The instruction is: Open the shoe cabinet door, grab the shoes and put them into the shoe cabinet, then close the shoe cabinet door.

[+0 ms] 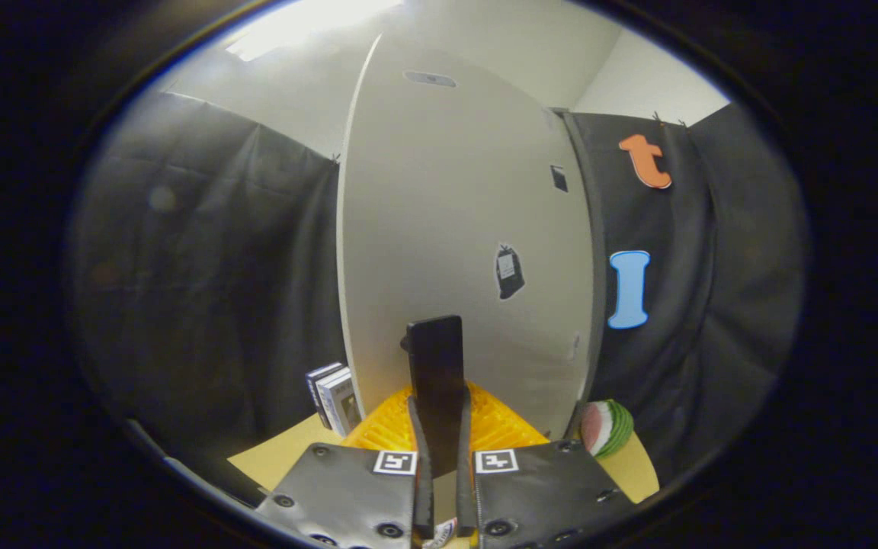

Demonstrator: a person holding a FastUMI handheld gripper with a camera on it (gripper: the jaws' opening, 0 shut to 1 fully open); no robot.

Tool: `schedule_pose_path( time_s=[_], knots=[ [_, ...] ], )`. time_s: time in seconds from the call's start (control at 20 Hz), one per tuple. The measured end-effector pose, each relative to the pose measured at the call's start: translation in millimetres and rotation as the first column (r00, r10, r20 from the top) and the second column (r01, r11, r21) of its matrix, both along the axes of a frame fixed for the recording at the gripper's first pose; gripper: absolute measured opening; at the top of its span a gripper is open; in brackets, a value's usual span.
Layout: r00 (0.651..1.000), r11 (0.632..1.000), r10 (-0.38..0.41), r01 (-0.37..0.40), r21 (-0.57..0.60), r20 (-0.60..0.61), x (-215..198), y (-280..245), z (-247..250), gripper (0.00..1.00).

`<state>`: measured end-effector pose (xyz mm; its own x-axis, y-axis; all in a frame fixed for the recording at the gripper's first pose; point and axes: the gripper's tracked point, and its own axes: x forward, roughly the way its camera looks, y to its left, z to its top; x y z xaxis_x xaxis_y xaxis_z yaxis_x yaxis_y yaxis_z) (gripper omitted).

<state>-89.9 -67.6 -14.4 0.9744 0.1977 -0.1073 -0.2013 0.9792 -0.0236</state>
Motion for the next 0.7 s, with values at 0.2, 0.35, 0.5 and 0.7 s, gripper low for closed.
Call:
schedule_pose_path(
  time_s=[0.2, 0.35, 0.5, 0.7],
  knots=[
    [0.999, 0.999, -0.04, 0.04, -0.004, 0.009, -16.6, -41.9, 6.1, 0.13],
    [0.996, 0.996, -0.084, 0.085, -0.041, 0.017, -29.8, -73.9, 9.6, 0.12],
    [0.993, 0.993, -0.115, 0.116, -0.038, 0.018, -32.8, -106.7, 12.3, 0.12],
    [0.989, 0.989, -0.147, 0.147, -0.031, 0.014, -32.1, -150.4, 17.3, 0.1]
  ],
)
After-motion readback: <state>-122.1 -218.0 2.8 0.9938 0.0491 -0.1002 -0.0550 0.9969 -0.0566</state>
